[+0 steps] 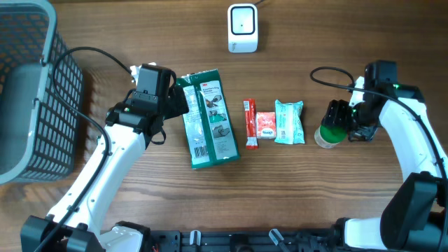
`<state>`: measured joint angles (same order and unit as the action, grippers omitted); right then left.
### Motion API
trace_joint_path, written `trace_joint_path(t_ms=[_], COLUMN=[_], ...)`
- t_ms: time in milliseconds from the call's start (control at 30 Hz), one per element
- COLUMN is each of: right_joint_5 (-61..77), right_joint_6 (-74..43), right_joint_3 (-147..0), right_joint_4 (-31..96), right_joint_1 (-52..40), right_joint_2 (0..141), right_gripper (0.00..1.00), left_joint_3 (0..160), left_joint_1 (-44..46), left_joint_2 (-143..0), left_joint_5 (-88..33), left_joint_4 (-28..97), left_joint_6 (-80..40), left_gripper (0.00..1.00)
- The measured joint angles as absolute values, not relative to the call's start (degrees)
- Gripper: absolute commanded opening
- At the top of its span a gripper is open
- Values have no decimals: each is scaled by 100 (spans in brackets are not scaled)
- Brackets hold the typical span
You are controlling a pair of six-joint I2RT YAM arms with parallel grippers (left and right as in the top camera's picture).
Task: Scan the item barcode
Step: 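Grasp the jar lid and slide the jar left toward the tissue pack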
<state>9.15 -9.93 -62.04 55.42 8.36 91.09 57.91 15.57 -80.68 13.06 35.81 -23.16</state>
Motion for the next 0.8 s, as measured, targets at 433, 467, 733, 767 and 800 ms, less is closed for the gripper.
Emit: trace_joint_path(t_ms=[433,467,733,767,800], right_joint_5=[755,701,593,591,572], right_joint_6=[-1205,-1323,-1772,-1671,-1581], right_joint_3=[-5546,-5546,-5520,-5520,-5520], right_joint_4=[5065,5043,4936,4919,4910], right_joint_1=[397,331,62,56,51], right_joint_2=[9109,9109,9109,9113,9113], right_gripper=[73,73,90,90,90], left_joint_3=[5791,5791,5791,5791,5791], left_joint_1=[1557,1557,1557,1557,1557], left_joint_2=[-8068,-8068,-8068,-8068,-8068], left_joint_5=[1306,1306,1306,1306,1306], left_joint_4=[3581,3581,3581,3581,3581], left_joint_6=[-2316,-2316,-2316,-2316,-2316], left_gripper=[100,100,100,100,100])
